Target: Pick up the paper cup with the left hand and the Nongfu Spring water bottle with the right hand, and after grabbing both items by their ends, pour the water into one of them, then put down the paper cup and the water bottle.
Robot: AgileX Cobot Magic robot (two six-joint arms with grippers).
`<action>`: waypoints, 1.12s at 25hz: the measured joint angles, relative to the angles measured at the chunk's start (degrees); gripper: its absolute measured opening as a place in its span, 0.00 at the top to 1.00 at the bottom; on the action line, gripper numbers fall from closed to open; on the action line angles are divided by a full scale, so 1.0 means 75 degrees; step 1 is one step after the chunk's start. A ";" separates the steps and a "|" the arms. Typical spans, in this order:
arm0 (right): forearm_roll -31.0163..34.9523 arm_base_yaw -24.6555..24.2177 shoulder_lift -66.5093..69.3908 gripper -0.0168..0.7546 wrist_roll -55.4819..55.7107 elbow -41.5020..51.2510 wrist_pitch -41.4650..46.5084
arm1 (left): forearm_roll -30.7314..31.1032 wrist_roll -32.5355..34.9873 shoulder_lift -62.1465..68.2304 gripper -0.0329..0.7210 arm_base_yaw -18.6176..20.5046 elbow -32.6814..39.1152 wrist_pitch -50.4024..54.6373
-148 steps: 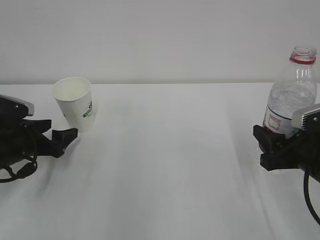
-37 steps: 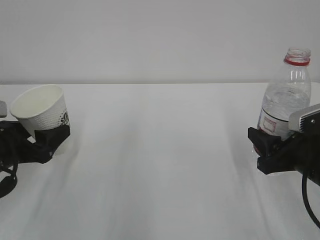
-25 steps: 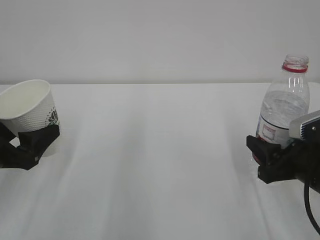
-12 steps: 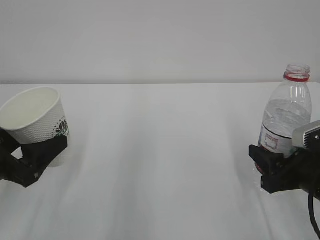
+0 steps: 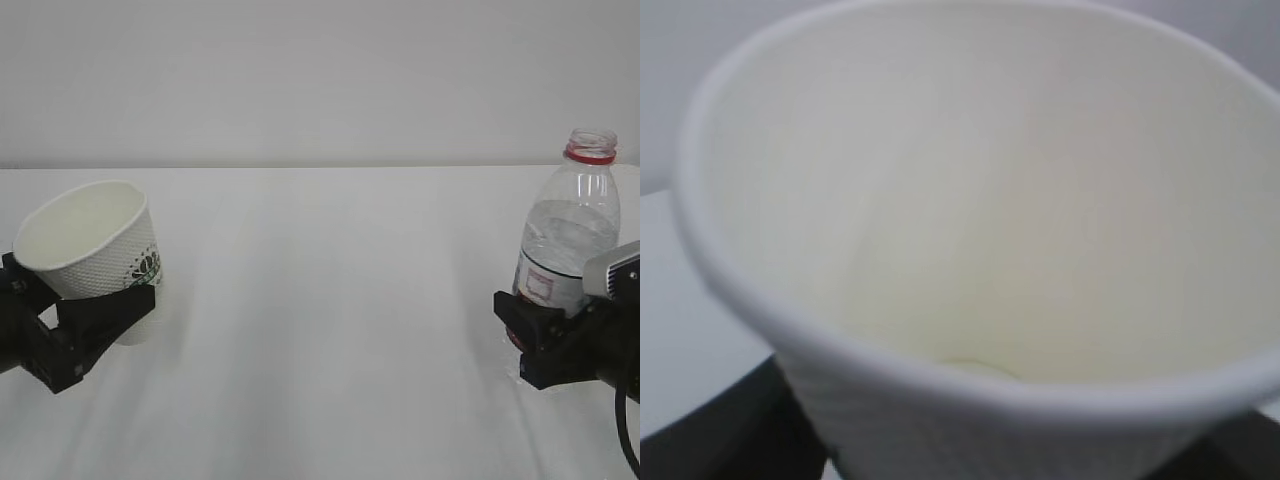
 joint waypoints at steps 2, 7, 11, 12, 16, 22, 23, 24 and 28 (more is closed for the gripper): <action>-0.0013 0.0000 0.0000 0.38 0.0000 0.0000 0.0000 | 0.0290 -0.0091 0.0000 0.22 0.0000 -0.0070 0.0000; -0.0013 0.0000 0.0000 0.38 0.0040 0.0000 0.0000 | 0.0722 -0.0237 0.0000 0.22 0.0000 -0.0142 -0.0018; -0.0013 0.0000 0.0000 0.38 0.0040 0.0000 0.0000 | 0.0916 -0.0255 0.0000 0.22 0.0000 -0.0154 -0.0018; -0.0013 0.0000 0.0000 0.38 0.0040 0.0000 0.0000 | 0.1015 -0.0276 0.0000 0.22 0.0000 -0.0172 -0.0018; -0.0042 0.0000 0.0000 0.38 0.0040 0.0000 0.0000 | 0.1424 -0.0359 0.0000 0.23 0.0000 -0.0291 -0.0018; -0.0059 0.0000 0.0000 0.38 0.0040 0.0000 0.0000 | 0.1508 -0.0580 0.0000 0.23 -0.0147 -0.0304 -0.0018; -0.0072 0.0000 0.0000 0.38 0.0040 0.0000 0.0000 | 0.1508 -0.0597 0.0000 0.23 -0.0257 -0.0323 -0.0018; -0.0072 0.0000 0.0000 0.38 0.0040 0.0000 0.0000 | 0.1508 -0.0597 0.0000 0.23 -0.0430 -0.0338 -0.0018; -0.0072 0.0000 0.0000 0.38 0.0040 0.0000 0.0000 | 0.1537 -0.0624 0.0000 0.23 -0.1214 -0.0505 0.0336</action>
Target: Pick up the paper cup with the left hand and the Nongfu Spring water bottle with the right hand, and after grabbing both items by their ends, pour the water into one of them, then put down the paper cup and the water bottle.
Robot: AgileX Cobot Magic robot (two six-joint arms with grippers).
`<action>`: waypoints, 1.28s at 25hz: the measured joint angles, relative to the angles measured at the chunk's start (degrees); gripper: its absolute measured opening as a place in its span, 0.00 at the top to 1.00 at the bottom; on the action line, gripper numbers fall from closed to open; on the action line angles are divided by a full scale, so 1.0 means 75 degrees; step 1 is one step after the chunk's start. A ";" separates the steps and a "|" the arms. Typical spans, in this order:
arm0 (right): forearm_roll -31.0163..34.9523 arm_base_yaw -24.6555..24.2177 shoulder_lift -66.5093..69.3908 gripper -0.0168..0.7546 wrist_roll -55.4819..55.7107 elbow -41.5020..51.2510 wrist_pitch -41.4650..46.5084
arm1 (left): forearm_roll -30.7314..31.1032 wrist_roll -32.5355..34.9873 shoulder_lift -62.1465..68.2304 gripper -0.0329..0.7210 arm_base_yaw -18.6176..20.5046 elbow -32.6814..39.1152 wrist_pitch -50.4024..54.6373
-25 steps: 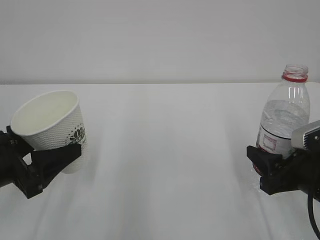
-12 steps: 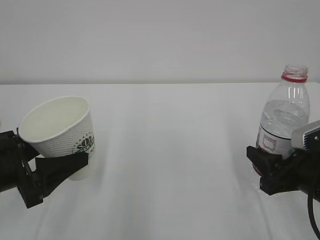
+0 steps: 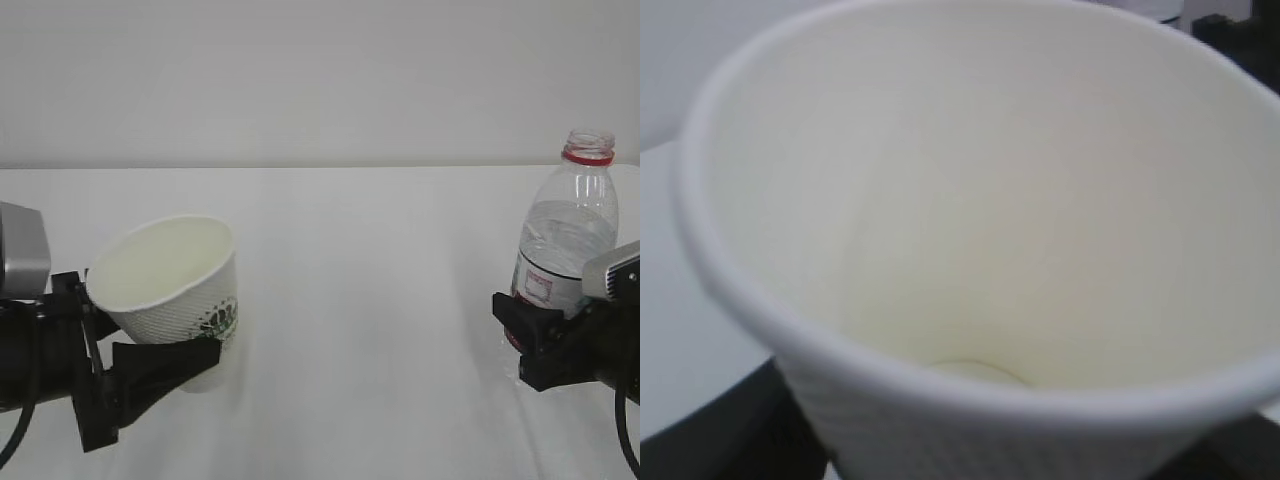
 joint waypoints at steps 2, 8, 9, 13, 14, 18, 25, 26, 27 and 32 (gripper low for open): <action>-0.0013 0.0000 0.0000 0.38 0.0000 0.0000 0.0000 | 0.0000 0.0000 0.0000 0.23 -0.0259 -0.0069 0.0017; -0.0123 0.0000 0.0000 0.38 0.0000 0.0000 0.0000 | 0.0000 0.0000 0.0000 0.23 -0.0585 -0.0337 0.0098; -0.0137 0.0000 0.0000 0.38 0.0000 0.0000 0.0000 | 0.0000 0.0000 0.0013 0.24 -0.0641 -0.0369 0.0098; -0.0140 0.0000 0.0000 0.38 0.0000 0.0000 0.0000 | 0.0000 0.0000 0.0170 0.25 -0.0989 -0.0470 0.0098; -0.0140 0.0000 0.0000 0.38 0.0000 0.0000 0.0000 | 0.0000 0.0000 0.0257 0.25 -0.1092 -0.0482 0.0098; -0.0140 0.0000 0.0000 0.38 0.0000 0.0000 0.0000 | 0.0000 -0.0005 0.0653 0.25 -0.1389 -0.0519 0.0049; -0.0207 0.0000 0.0000 0.38 0.0000 0.0000 0.0000 | 0.0065 -0.0005 0.1028 0.25 -0.1586 -0.1095 0.0100; -0.0212 0.0000 0.0000 0.38 0.0000 0.0000 0.0000 | 0.0122 -0.0005 0.1040 0.25 -0.1586 -0.1208 0.0192; -0.0224 0.0000 0.0000 0.38 0.0000 0.0000 0.0000 | 0.0234 -0.0005 0.1045 0.25 -0.1586 -0.1350 0.0328; -0.0224 0.0000 0.0000 0.38 0.0010 0.0000 0.0000 | 0.0637 -0.0058 0.1085 0.25 -0.1586 -0.1695 0.0681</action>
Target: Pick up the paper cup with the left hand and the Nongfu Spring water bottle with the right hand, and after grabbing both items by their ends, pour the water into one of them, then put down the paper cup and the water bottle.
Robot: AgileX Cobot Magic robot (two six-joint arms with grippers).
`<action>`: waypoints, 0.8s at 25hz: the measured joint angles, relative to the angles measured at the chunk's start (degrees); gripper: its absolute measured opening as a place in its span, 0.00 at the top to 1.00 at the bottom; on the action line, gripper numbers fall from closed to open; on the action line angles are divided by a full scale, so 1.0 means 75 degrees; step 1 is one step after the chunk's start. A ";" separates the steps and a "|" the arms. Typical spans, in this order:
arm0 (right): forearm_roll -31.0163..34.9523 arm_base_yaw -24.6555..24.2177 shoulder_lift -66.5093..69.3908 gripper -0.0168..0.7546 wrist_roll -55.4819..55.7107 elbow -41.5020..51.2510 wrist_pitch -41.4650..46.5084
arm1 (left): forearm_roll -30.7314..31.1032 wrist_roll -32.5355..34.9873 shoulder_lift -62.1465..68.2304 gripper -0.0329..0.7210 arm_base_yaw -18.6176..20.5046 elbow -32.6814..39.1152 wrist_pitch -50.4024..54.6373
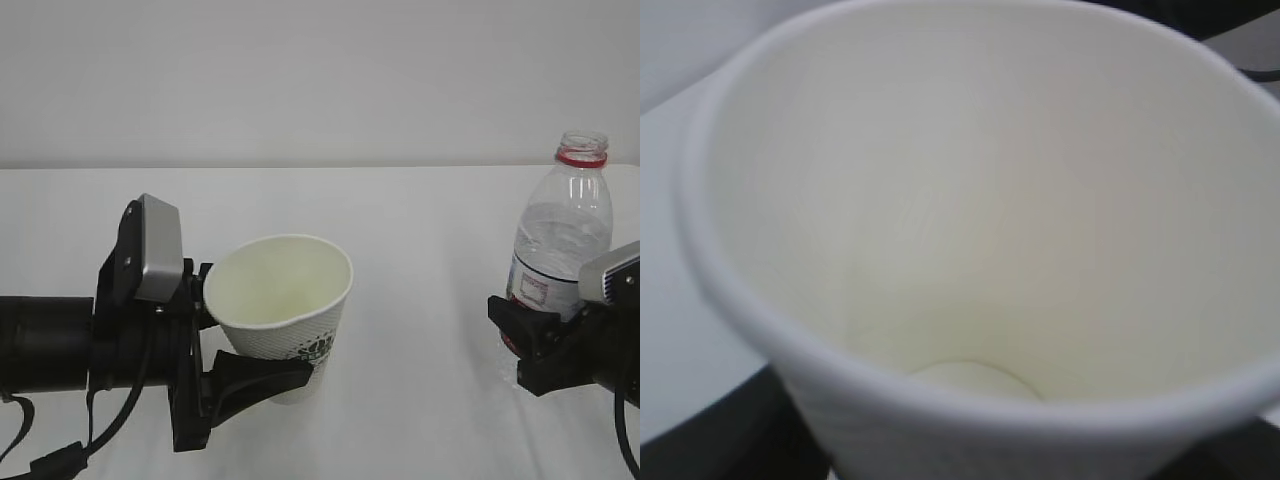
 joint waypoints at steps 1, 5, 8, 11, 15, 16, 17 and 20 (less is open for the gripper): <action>0.0000 0.0000 0.0000 0.38 0.0000 0.0000 0.0000 | 0.0034 0.0000 0.0000 0.25 0.0000 -0.0015 0.0018; 0.0000 0.0000 0.0000 0.38 0.0000 0.0000 0.0000 | 0.0149 -0.0003 0.0069 0.25 -0.0007 -0.0015 0.0147; 0.0000 0.0000 0.0000 0.38 0.0000 0.0000 0.0000 | 0.0195 -0.0003 0.0087 0.25 -0.0007 -0.0015 0.0177; 0.0000 0.0000 0.0000 0.38 0.0000 0.0000 0.0000 | 0.0213 -0.0003 0.0087 0.25 -0.0007 -0.0015 0.0194; 0.0000 0.0000 0.0000 0.38 0.0000 0.0000 0.0000 | 0.0216 -0.0003 0.0087 0.25 -0.0007 -0.0015 0.0194; 0.0000 0.0000 0.0000 0.38 0.0000 0.0000 0.0000 | 0.0216 -0.0003 0.0087 0.25 -0.0007 -0.0015 0.0194; 0.0000 0.0000 0.0000 0.38 0.0000 0.0000 0.0000 | 0.0216 -0.0003 0.0087 0.25 -0.0007 -0.0015 0.0204; 0.0000 0.0000 0.0000 0.38 0.0000 0.0000 0.0000 | 0.0152 -0.0003 0.0087 0.25 -0.0007 -0.0015 0.0204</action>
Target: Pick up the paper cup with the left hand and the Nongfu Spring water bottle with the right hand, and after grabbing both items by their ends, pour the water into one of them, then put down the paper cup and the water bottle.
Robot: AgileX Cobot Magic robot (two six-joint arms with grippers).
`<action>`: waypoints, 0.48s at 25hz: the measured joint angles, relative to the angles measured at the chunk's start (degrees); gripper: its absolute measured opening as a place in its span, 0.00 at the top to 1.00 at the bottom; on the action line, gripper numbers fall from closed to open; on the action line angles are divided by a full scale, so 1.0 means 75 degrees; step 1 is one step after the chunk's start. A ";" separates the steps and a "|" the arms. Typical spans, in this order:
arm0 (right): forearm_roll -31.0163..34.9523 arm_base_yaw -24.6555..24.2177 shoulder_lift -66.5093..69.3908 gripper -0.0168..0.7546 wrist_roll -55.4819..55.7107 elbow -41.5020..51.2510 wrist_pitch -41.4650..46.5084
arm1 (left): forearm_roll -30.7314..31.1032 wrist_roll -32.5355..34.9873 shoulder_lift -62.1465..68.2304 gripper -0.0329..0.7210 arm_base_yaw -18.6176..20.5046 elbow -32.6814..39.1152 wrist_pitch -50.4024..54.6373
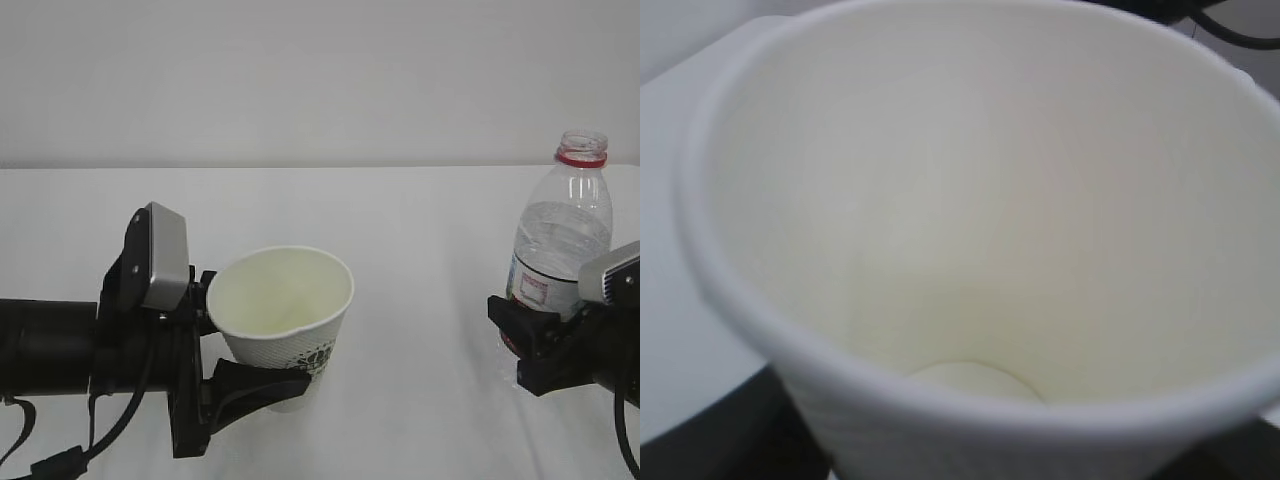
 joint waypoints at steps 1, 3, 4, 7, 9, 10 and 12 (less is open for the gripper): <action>0.0000 0.0000 0.0000 0.38 0.0000 0.0000 0.0000 | -0.0036 0.0000 0.0000 0.25 0.0000 0.0000 -0.0034; -0.0035 0.0000 0.0000 0.38 0.0000 0.0000 0.0000 | -0.0039 0.0000 0.0000 0.25 0.0000 0.0000 -0.0175; -0.0073 0.0000 0.0000 0.38 -0.0050 0.0000 0.0000 | -0.0051 0.0000 0.0000 0.25 0.0000 0.0000 -0.0233; -0.0344 0.0000 0.0000 0.38 -0.0050 -0.0046 0.0000 | -0.0051 0.0000 0.0000 0.25 0.0000 0.0000 -0.0306; -0.0600 0.0000 0.0000 0.38 -0.0050 -0.0139 0.0000 | -0.0051 0.0000 0.0000 0.25 0.0000 0.0000 -0.0323; -0.0746 0.0000 0.0000 0.38 -0.0050 -0.0180 0.0000 | -0.0051 0.0000 0.0000 0.25 0.0000 0.0000 -0.0323; -0.0978 0.0000 0.0000 0.38 -0.0050 -0.0265 0.0000 | -0.0051 0.0000 0.0000 0.25 0.0000 0.0000 -0.0323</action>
